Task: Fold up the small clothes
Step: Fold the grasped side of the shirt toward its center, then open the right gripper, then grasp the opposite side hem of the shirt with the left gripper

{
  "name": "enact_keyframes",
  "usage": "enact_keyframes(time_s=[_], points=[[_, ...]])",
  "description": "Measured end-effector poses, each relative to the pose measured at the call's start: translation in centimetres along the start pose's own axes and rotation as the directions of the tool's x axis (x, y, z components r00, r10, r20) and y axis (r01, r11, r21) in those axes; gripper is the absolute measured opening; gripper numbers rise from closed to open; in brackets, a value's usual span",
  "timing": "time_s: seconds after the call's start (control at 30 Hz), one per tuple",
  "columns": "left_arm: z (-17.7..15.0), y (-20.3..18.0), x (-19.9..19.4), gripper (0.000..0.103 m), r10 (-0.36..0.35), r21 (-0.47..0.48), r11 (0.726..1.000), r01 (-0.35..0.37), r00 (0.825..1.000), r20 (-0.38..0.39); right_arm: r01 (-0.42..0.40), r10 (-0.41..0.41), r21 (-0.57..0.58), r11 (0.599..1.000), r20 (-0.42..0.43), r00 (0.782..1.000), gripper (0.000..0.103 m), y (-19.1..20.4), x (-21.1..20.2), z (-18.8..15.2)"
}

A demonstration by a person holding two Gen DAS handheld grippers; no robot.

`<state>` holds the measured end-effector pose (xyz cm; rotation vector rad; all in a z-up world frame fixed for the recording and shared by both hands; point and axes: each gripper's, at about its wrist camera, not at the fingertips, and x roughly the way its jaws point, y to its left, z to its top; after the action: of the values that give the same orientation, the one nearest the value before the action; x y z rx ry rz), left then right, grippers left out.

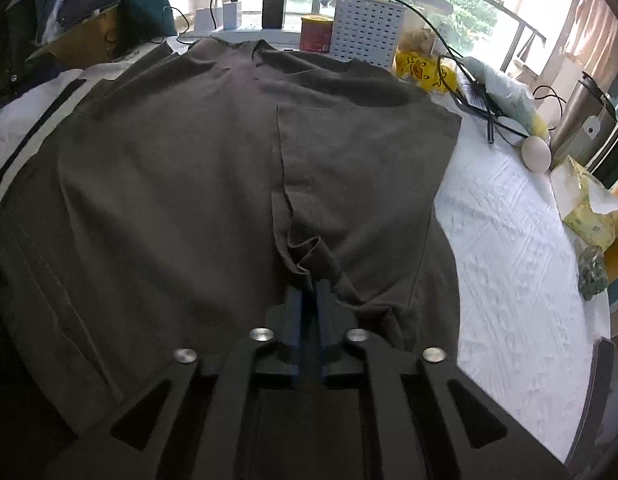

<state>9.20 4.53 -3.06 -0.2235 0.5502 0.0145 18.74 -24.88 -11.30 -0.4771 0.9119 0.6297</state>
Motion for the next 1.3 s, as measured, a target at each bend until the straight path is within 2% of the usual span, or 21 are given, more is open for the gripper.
enact_keyframes(time_s=[0.03, 0.1, 0.2, 0.33, 0.5, 0.63, 0.77, 0.9, 1.0, 1.1, 1.3], points=[[-0.1, 0.2, 0.0, 0.082, 0.001, -0.004, 1.000, -0.001, 1.000, -0.001, 0.002, -0.002, 0.000, 1.000, -0.005, 1.000, 0.024, 0.0, 0.0, 0.0], [-0.1, 0.4, -0.1, 0.082, 0.003, -0.007, 1.000, -0.003, 1.000, -0.002, -0.010, 0.010, -0.006, 1.000, 0.004, 1.000, 0.042, 0.1, -0.3, 0.2], [-0.1, 0.6, -0.2, 0.082, 0.008, -0.010, 1.000, -0.008, 1.000, 0.001, -0.017, 0.017, 0.001, 1.000, 0.046, 0.999, 0.043, 0.3, -1.0, 0.8], [0.0, 1.0, -0.1, 0.082, 0.019, -0.016, 1.000, -0.019, 1.000, 0.000, -0.025, 0.020, 0.064, 0.998, 0.091, 0.996, 0.043, -0.6, -0.8, 1.9], [0.2, 1.0, 0.2, 0.082, 0.029, -0.010, 1.000, -0.029, 1.000, -0.006, -0.064, 0.061, 0.087, 0.994, 0.036, 0.997, 0.043, -1.0, 1.3, 2.0], [0.3, 2.0, 0.3, 0.082, 0.053, -0.020, 0.998, -0.053, 0.999, -0.006, -0.125, 0.127, 0.120, 0.985, -0.012, 0.992, 0.043, -0.9, 0.6, 1.3], [0.1, 3.8, 0.6, 0.082, 0.096, -0.025, 0.995, -0.096, 0.995, -0.023, -0.080, 0.081, 0.128, 0.989, -0.008, 0.997, 0.043, -1.0, -0.3, 0.8], [0.6, 5.9, 0.8, 0.082, 0.134, -0.025, 0.990, -0.135, 0.990, -0.039, -0.045, 0.036, 0.173, 0.984, 0.056, 0.998, 0.043, -1.5, -1.2, 1.4], [1.3, 7.6, 1.3, 0.082, 0.159, -0.017, 0.987, -0.160, 0.986, -0.048, -0.030, 0.015, 0.167, 0.985, 0.093, 0.996, 0.043, -1.1, -1.5, 2.4], [2.1, 9.0, 2.4, 0.082, 0.160, -0.010, 0.987, -0.161, 0.985, -0.066, -0.020, 0.000, 0.160, 0.987, 0.124, 0.992, 0.043, -0.8, -1.8, 3.5], [3.5, 10.8, 6.0, 0.081, 0.103, 0.023, 0.995, -0.101, 0.988, -0.115, -0.013, -0.021, 0.182, 0.983, 0.183, 0.983, 0.043, -1.0, -2.1, 5.1]])
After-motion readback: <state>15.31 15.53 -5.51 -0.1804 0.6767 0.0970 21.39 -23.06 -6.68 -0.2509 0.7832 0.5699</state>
